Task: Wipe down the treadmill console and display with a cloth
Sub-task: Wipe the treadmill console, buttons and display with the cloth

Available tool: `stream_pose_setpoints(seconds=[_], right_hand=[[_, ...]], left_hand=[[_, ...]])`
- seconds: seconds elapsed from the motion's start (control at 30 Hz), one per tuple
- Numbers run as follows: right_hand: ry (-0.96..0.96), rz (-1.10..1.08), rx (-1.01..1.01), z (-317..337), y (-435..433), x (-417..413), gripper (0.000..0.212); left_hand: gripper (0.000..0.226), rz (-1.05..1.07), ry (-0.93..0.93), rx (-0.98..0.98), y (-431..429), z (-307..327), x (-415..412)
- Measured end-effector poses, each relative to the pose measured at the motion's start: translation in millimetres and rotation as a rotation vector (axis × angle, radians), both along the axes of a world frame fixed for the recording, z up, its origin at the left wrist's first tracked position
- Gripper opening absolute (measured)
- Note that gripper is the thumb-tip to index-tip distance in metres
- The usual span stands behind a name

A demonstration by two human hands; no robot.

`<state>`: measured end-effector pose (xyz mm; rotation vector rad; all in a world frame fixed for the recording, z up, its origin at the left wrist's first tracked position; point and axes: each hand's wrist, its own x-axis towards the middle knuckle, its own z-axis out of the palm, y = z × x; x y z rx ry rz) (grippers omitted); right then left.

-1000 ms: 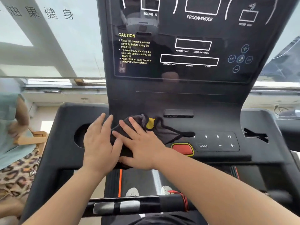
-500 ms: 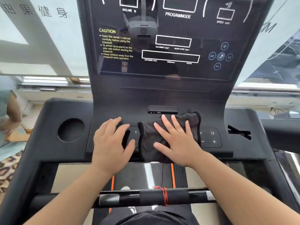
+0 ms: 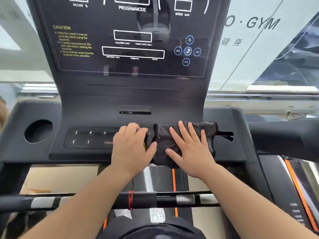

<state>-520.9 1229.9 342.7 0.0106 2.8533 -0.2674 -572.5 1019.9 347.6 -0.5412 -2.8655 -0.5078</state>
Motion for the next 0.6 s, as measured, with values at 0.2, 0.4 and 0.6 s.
stream_pose_setpoints(seconds=[0.2, 0.4, 0.6], right_hand=[[0.368, -0.142, -0.221, 20, 29, 11, 0.057], [0.285, -0.447, 0.024, -4, 66, 21, 0.056], [0.367, -0.314, -0.014, -19, 40, 22, 0.062]], left_hand=[[0.031, 0.067, -0.148, -0.039, 45, 1, -9], [0.013, 0.184, -0.182, 0.19, 43, 13, -3], [0.015, 0.347, -0.304, 0.42, 10, 32, 28]])
